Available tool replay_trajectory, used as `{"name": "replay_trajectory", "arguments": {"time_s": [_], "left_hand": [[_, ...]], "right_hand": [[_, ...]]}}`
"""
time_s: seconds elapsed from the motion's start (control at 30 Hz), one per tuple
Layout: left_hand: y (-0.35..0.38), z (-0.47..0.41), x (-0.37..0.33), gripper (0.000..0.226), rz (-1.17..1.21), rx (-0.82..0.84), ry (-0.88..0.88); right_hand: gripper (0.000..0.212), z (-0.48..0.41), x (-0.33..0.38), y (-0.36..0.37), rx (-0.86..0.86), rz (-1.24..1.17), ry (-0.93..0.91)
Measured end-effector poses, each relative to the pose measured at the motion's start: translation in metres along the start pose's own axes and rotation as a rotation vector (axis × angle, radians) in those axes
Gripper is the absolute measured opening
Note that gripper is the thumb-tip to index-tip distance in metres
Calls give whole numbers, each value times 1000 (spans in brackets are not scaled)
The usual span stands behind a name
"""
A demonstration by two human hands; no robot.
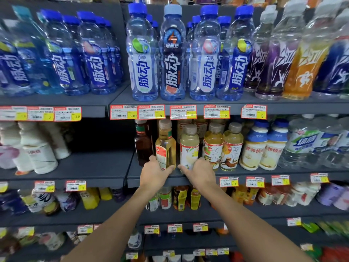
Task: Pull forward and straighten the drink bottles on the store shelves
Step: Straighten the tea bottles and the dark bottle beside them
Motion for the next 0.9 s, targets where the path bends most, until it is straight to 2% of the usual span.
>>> {"name": "replay_trajectory", "arguments": {"time_s": [0.1,0.27,0.33,0.47,0.57,0.63,0.8,0.9], "left_hand": [[-1,3,0,58,7,-33,25],[-4,-2,9,44,100,92,89],[-4,0,9,39,125,93,108],[2,14,4,61,268,-42,65],[7,18,-2,78,313,-113,33],[9,17,-6,89,321,-137,5],[15,12,-14,95,323,-130,-1],[17,6,-15,89,318,-137,14]], "right_hand": [[78,3,0,1,16,14,-18],[64,-2,-6,5,109,-61,-72],[63,-4,-4,5,124,-112,-63],[67,-3,3,5,57,-180,27],[74,1,9,6,-15,-95,69],[74,4,11,7,-5,-79,68],[57,4,6,9,112,-113,6],[61,3,4,5,111,-160,38]]}}
Point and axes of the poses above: each hand's wrist, its own z-axis away from the middle knuckle, its own y-axis out of the palm, x = y × z, the point moved 5 cm from there along -z, towards the middle knuckle, and after that the axes turned 5 degrees about z, right-handed, at the moved point
